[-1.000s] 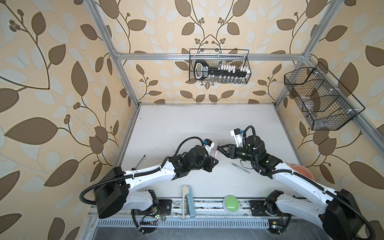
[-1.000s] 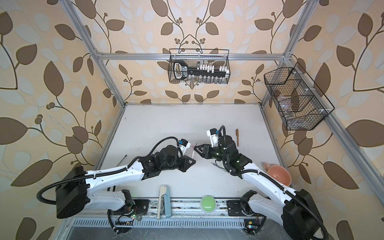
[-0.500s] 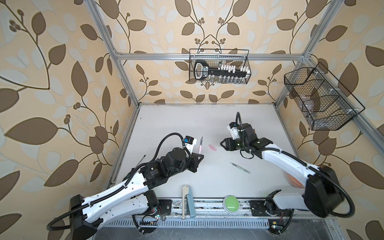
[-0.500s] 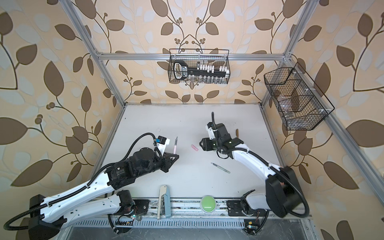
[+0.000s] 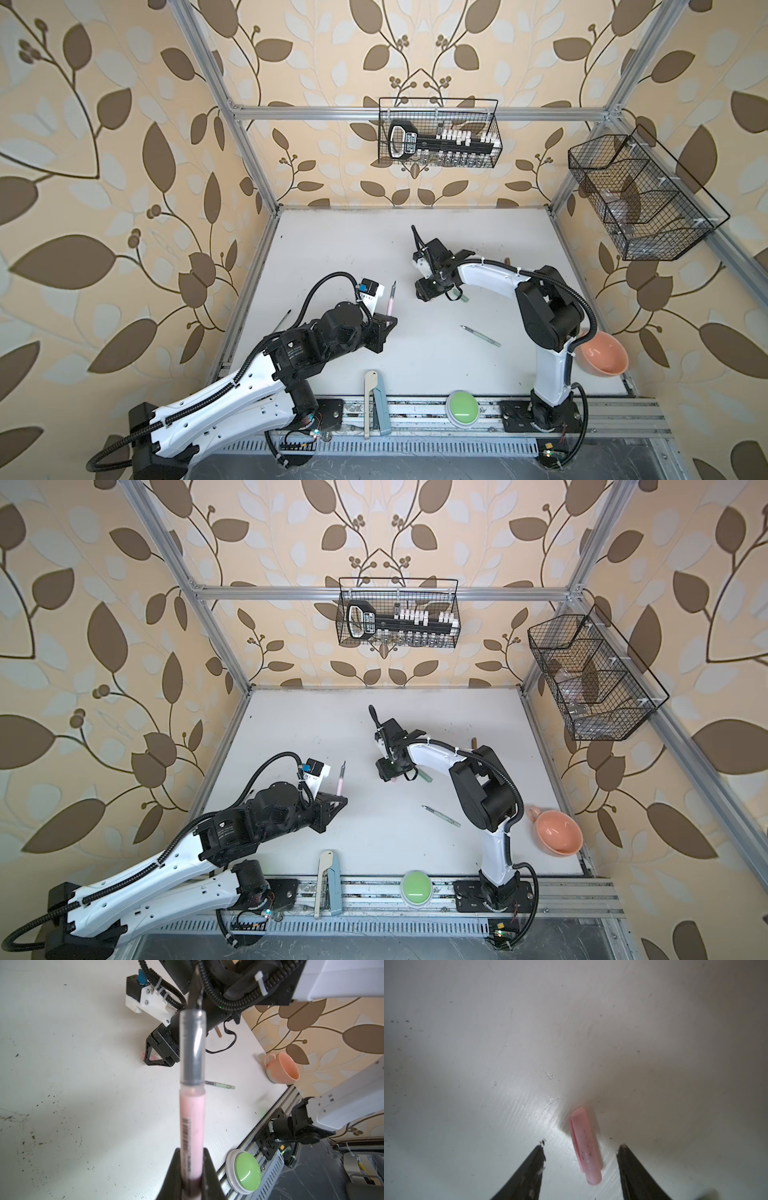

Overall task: Insert the pens into the pen caps
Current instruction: 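Move the right gripper over the pink cap and lower onto it, then close the right gripper on the pink cap and lift it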

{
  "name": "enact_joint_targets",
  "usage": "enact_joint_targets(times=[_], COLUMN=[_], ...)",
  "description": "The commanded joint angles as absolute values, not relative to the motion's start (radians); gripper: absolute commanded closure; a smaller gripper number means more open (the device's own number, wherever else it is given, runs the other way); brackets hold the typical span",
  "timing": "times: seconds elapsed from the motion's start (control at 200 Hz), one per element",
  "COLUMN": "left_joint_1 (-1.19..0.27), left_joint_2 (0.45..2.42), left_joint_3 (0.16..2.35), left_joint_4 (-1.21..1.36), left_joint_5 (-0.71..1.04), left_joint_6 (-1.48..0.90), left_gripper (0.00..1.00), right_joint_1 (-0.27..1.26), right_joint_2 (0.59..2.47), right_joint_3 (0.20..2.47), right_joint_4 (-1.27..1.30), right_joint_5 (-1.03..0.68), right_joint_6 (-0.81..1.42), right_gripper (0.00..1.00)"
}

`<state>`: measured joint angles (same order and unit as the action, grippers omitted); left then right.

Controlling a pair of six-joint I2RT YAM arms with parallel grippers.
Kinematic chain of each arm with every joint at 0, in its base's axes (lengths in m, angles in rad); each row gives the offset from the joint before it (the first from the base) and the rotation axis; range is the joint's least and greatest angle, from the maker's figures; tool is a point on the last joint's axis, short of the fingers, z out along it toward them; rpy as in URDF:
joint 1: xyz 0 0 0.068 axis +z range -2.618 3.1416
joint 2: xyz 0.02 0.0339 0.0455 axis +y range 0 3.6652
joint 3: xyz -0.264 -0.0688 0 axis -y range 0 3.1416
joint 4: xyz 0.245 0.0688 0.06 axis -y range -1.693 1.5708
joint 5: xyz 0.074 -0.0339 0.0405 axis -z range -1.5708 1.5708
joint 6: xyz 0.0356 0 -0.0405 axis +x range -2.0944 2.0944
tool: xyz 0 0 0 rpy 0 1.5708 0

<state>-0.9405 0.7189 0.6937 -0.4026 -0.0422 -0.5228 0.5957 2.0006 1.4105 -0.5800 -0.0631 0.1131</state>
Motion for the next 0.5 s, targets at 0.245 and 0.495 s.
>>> enact_joint_targets(times=[0.245,0.495], left_joint_1=[-0.928,-0.928], left_joint_2=[0.699,0.715], left_joint_3=[0.689,0.701], left_joint_4=[-0.428,-0.429], left_joint_5=[-0.072,-0.071], left_joint_6=[-0.503,-0.503], left_gripper=[1.0,0.99], right_joint_1=[0.601,0.627], right_joint_2=[2.116,2.187], right_joint_3=[1.592,1.655], right_joint_4=[-0.813,-0.88], right_joint_5=[-0.001,0.042], right_joint_6=[-0.044,-0.095], right_gripper=[0.46,0.47])
